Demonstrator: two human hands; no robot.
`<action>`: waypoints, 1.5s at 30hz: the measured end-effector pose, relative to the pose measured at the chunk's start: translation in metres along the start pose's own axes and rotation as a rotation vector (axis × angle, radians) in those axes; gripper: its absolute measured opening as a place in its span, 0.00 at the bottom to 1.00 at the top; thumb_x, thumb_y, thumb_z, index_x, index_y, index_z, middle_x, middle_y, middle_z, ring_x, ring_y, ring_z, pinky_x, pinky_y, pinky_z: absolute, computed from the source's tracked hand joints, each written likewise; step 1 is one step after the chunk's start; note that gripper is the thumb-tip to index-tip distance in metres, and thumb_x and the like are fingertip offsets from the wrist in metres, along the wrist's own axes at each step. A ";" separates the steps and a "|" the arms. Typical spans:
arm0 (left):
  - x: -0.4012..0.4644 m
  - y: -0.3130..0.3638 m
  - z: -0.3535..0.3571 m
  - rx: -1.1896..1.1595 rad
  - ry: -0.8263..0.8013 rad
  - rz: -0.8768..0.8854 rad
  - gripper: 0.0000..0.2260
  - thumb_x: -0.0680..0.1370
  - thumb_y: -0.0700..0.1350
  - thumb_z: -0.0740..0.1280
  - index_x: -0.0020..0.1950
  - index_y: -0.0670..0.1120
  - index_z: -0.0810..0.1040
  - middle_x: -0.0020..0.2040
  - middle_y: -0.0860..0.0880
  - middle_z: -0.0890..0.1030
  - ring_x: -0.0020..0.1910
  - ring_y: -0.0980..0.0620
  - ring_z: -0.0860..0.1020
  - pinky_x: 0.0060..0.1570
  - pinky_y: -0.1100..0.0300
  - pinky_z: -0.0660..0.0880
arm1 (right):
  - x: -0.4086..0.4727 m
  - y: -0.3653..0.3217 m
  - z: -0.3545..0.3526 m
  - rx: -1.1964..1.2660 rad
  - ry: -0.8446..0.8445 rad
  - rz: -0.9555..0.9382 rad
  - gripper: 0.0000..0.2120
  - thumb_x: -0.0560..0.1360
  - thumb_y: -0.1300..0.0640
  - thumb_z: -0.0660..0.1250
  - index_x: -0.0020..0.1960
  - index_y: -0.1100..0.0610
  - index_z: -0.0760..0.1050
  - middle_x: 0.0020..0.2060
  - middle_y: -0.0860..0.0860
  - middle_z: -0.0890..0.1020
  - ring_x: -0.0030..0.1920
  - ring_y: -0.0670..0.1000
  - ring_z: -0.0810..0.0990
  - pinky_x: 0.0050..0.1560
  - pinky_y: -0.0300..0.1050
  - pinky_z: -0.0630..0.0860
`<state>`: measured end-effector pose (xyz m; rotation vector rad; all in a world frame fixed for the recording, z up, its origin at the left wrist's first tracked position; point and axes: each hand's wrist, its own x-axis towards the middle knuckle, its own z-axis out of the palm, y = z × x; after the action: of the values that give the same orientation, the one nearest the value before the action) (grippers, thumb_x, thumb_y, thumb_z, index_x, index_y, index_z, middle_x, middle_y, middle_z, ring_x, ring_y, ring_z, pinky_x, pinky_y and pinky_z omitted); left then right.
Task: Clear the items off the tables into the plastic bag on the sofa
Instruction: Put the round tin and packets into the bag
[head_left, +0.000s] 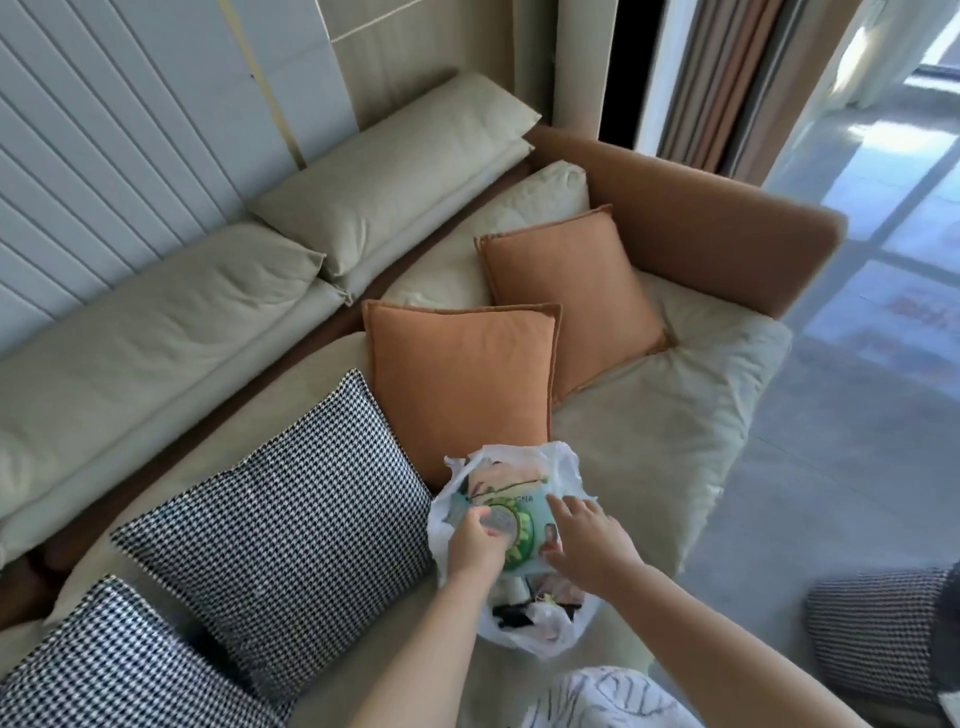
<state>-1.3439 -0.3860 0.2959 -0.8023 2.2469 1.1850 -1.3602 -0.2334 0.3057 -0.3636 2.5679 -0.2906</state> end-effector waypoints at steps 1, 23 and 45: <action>-0.006 0.002 0.002 0.025 -0.025 0.026 0.19 0.77 0.42 0.66 0.68 0.47 0.69 0.57 0.48 0.78 0.51 0.52 0.75 0.49 0.62 0.71 | -0.008 0.002 -0.002 0.016 0.029 0.030 0.28 0.76 0.50 0.61 0.73 0.54 0.57 0.66 0.52 0.69 0.67 0.55 0.67 0.62 0.49 0.69; -0.177 0.034 0.156 0.775 -0.582 0.672 0.14 0.75 0.52 0.63 0.52 0.45 0.80 0.51 0.45 0.84 0.51 0.48 0.81 0.50 0.60 0.75 | -0.266 0.104 0.071 0.263 0.350 0.735 0.16 0.75 0.47 0.58 0.57 0.52 0.74 0.57 0.52 0.79 0.58 0.56 0.77 0.54 0.47 0.73; -0.412 -0.005 0.436 1.167 -0.791 0.902 0.15 0.79 0.56 0.58 0.43 0.46 0.75 0.48 0.44 0.82 0.50 0.45 0.81 0.52 0.54 0.76 | -0.580 0.277 0.228 0.700 0.551 1.293 0.13 0.76 0.46 0.58 0.56 0.49 0.75 0.55 0.48 0.80 0.56 0.53 0.78 0.50 0.43 0.72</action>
<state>-0.9859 0.0945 0.3327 1.0152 2.0183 0.1568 -0.8158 0.1774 0.3116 1.7216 2.3711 -0.7759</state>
